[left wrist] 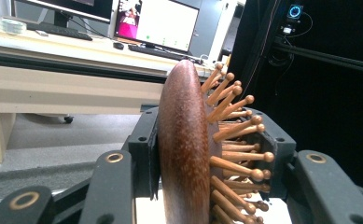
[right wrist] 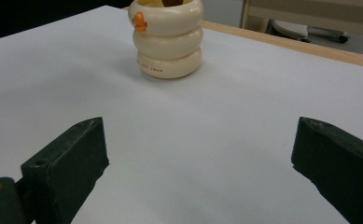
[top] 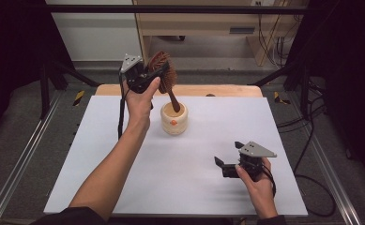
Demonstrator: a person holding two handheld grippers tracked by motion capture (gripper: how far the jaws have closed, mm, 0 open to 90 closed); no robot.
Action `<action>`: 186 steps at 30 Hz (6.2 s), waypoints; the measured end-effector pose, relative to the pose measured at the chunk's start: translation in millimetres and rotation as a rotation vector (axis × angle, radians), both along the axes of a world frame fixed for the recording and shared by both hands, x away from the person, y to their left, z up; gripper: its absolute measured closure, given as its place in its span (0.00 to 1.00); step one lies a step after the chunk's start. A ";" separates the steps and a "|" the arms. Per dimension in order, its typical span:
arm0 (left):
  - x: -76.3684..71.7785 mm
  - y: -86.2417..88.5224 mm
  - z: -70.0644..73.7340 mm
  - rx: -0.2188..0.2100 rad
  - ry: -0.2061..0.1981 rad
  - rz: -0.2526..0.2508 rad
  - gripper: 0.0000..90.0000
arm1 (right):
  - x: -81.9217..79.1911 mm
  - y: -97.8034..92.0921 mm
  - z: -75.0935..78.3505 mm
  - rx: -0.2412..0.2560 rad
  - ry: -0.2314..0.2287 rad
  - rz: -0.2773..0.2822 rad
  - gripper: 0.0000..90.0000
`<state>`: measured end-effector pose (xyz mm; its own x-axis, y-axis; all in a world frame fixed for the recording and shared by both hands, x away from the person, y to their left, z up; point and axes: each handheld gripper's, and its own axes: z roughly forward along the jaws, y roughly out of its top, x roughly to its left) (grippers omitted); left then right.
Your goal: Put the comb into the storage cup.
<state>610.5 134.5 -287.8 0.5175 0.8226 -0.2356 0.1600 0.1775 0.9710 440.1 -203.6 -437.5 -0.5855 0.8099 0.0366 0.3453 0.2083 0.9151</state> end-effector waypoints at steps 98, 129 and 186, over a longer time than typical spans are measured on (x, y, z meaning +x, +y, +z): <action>3.0 -19.4 -47.1 0.075 0.072 -0.045 0.56 | 0.9 3.4 -1.7 -0.006 0.005 0.022 0.04; 3.3 -21.0 -54.8 0.069 0.088 -0.043 0.56 | 0.4 3.9 -1.8 -0.004 0.003 0.020 0.04; 4.7 -15.2 -68.9 0.020 0.125 -0.029 0.55 | 1.3 5.9 -3.6 -0.010 0.016 0.033 0.04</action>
<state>615.2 119.3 -356.6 0.5091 0.8127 -0.2835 0.2848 0.1517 0.9465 441.4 -197.7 -441.1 -0.6117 0.7902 0.0380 0.3525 0.2293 0.9073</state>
